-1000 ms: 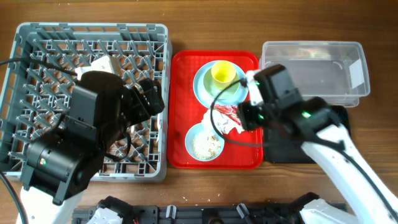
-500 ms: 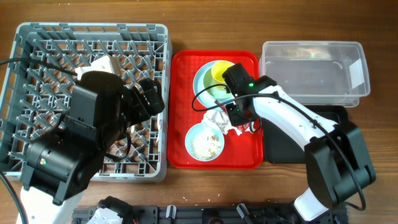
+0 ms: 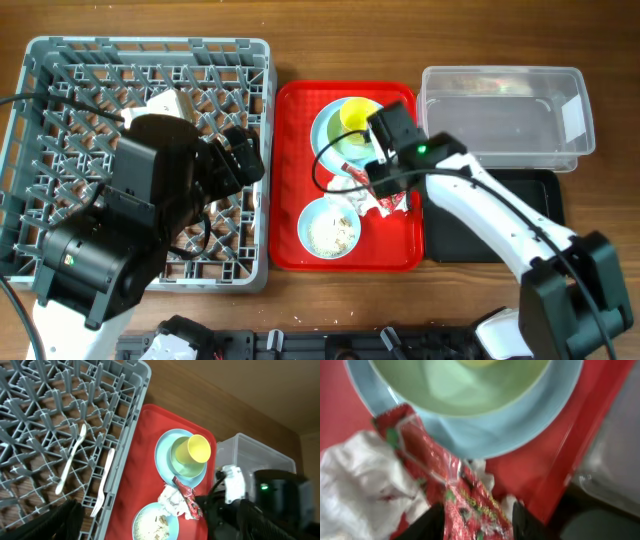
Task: Sort waste into correct bins and load items into the dishwasher rack
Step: 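Reach the right gripper to the red wrapper and grasp it, then carry the red wrapper with the right gripper into the clear bin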
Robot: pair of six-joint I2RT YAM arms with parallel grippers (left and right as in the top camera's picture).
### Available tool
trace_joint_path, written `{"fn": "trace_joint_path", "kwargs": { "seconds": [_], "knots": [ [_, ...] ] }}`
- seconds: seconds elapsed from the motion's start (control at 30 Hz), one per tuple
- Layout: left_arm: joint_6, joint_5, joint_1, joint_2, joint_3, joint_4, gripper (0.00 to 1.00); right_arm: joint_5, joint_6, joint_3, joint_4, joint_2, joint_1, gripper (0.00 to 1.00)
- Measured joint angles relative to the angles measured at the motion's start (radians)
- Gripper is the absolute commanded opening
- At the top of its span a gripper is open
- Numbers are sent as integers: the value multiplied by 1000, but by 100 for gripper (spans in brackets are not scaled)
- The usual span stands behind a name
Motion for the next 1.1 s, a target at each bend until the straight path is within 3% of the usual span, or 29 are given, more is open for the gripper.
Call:
{"fn": "trace_joint_path", "kwargs": {
  "seconds": [0.03, 0.13, 0.17, 0.47, 0.5, 0.53, 0.57, 0.6, 0.8, 0.87, 0.93, 1.0, 1.1],
  "knots": [
    [0, 0, 0, 0, 0, 0, 100, 0, -4, -42, 54, 1, 0, 43],
    [0, 0, 0, 0, 0, 0, 100, -4, -10, -153, 223, 2, 0, 28],
    [0, 0, 0, 0, 0, 0, 100, -12, -10, -166, 235, 2, 0, 4],
    [0, 0, 0, 0, 0, 0, 100, -35, -7, -158, 156, -75, 0, 4],
    [0, 0, 0, 0, 0, 0, 100, -46, -7, -151, 146, -130, 0, 9],
    [0, 0, 0, 0, 0, 0, 100, -68, -7, -139, 145, -198, 0, 28],
    [0, 0, 0, 0, 0, -1, 100, -101, -4, -130, 137, -250, 0, 38],
    [0, 0, 0, 0, 0, -1, 100, -140, -7, -128, 129, -277, 0, 42],
    [0, 0, 0, 0, 0, 0, 100, -270, -7, -177, 184, -197, 0, 41],
    [0, 0, 0, 0, 0, 0, 100, -278, -6, -193, 234, -92, 0, 29],
    [0, 0, 0, 0, 0, 0, 100, -278, -8, -195, 288, -24, 0, 10],
    [0, 0, 0, 0, 0, 0, 100, -273, -5, -196, 304, 23, 0, 4],
    [0, 0, 0, 0, 0, 0, 100, -269, -6, -196, 307, 26, 0, 4]
  ]
}}
